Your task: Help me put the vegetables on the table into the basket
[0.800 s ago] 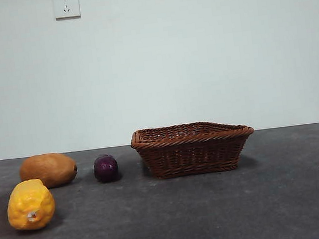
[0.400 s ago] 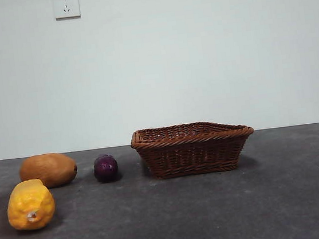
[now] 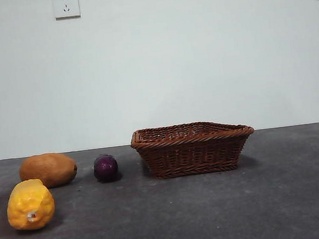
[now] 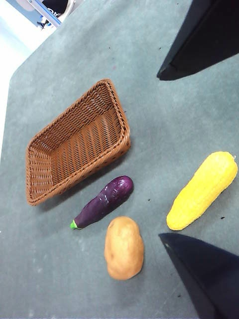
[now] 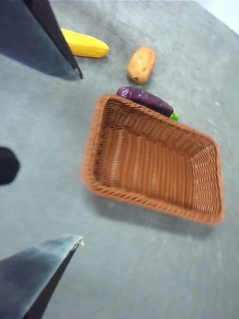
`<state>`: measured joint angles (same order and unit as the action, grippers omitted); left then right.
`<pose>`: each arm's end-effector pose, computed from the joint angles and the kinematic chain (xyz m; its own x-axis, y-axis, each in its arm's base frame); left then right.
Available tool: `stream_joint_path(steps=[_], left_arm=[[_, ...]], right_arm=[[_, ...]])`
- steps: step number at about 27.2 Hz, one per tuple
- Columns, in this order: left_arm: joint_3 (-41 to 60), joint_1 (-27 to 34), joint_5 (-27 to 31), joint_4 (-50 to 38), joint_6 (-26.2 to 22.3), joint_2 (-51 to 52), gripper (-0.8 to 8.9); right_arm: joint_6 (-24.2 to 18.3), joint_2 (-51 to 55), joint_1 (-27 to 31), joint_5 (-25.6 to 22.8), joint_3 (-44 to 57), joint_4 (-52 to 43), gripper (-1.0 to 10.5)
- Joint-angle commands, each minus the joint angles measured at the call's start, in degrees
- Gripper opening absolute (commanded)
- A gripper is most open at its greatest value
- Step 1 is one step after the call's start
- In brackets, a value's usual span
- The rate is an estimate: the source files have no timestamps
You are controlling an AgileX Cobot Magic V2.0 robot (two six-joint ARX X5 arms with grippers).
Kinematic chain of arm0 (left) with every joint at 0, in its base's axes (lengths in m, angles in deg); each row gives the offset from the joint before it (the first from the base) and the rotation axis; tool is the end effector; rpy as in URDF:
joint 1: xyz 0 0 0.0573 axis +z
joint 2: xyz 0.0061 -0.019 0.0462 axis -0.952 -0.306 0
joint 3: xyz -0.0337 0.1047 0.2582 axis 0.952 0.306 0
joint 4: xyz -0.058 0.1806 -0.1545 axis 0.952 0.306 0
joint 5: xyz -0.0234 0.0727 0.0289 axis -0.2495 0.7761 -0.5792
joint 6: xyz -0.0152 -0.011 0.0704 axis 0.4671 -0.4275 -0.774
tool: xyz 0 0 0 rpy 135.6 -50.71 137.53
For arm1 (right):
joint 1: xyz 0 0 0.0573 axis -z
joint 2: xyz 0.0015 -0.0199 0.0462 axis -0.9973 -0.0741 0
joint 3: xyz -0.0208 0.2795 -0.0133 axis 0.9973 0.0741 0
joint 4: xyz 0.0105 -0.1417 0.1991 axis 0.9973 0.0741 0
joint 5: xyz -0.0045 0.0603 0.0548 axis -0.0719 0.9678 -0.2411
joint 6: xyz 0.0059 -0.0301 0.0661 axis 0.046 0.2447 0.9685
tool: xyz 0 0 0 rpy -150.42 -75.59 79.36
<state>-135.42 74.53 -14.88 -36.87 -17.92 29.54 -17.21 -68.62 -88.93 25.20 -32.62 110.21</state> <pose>0.1185 -0.0263 0.3114 0.7256 -0.5179 -0.4531 0.3999 0.8532 -0.3348 0.2225 0.0398 0.3581 0.6203 0.5179 -0.5890 -0.4293 0.8527 0.2977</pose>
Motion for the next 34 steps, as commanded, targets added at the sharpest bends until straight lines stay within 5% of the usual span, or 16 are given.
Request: stream_joint_path(steps=[1, 13, 22, 26, 29, 33, 34], left_arm=[[-0.2, 0.0, 0.0, -0.5, 0.4, -0.7, 7.01], [-0.2, 0.0, 0.1, -1.2, 0.3, -4.2, 7.0], [-0.2, 0.0, 0.2, -1.2, 0.3, -5.1, 7.0], [-0.2, 0.0, 0.2, -1.2, 0.3, -5.8, 6.99], [-0.2, 0.0, 0.2, -1.2, 0.3, -6.6, 6.91], [-0.2, 0.0, 0.2, -1.2, 0.3, -6.9, 6.91], [-0.2, 0.0, 0.2, -1.1, 0.3, -6.9, 6.91]], right_arm=[[0.3, -10.4, -2.5, -2.1, -8.2, -0.7, 6.0], [0.2, -54.2, -9.6, -9.9, -40.5, 1.9, 6.0], [0.2, -65.3, -10.4, -12.4, -43.0, 1.1, 5.9], [0.3, -66.5, -10.9, -12.9, -43.0, 0.1, 4.8], [0.3, -66.5, -11.2, -13.3, -43.0, -0.6, 1.9], [0.7, -67.4, -11.4, -13.8, -43.0, -0.1, 1.3], [0.6, -67.4, -11.4, -13.9, -43.0, -0.2, 0.5]])
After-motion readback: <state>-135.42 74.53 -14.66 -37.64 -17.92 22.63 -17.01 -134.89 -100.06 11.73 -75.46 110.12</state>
